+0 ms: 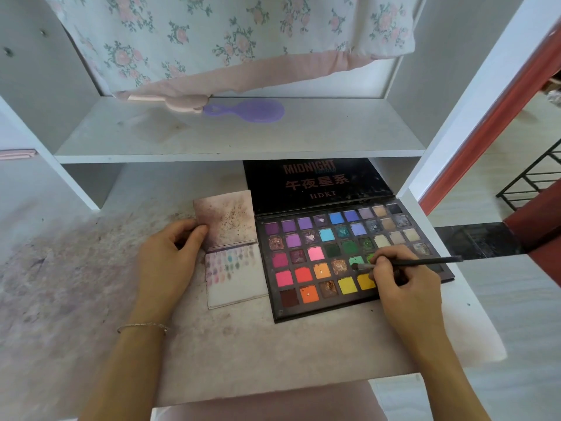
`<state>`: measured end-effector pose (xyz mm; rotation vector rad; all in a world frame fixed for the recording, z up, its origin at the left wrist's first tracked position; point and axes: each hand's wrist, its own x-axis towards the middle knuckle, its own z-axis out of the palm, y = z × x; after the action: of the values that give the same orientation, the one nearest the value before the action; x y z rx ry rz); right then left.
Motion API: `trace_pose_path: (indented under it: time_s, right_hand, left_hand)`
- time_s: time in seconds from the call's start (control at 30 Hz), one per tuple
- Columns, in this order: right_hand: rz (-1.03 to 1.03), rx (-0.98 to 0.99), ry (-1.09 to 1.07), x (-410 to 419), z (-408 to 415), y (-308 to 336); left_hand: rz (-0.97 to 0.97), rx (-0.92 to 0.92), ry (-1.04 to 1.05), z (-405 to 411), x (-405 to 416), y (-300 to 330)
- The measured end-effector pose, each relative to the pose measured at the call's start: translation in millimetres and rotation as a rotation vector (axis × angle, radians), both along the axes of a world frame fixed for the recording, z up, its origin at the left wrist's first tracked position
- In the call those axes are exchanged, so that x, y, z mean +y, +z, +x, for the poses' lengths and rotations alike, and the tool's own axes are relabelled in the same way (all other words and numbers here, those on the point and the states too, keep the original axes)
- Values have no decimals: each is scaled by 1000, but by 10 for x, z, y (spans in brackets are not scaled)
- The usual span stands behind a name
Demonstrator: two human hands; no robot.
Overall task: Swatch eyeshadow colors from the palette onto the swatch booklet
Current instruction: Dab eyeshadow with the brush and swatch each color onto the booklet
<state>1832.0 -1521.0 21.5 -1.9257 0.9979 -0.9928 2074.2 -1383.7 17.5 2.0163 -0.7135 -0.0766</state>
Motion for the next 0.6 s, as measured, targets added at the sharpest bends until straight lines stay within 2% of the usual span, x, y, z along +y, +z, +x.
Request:
trace_pose_path:
  time_s: [0.23,0.37,0.6]
  right_hand:
    - [53,-76,-34,9,21,4]
    - [137,-160,74,91,118,55]
    - [205,-179,231,322,453,141]
  left_hand:
    - [13,-3,5,5,3,2]
    - [16,-13,1,8,2,1]
    - [1,15,-2,3,3,15]
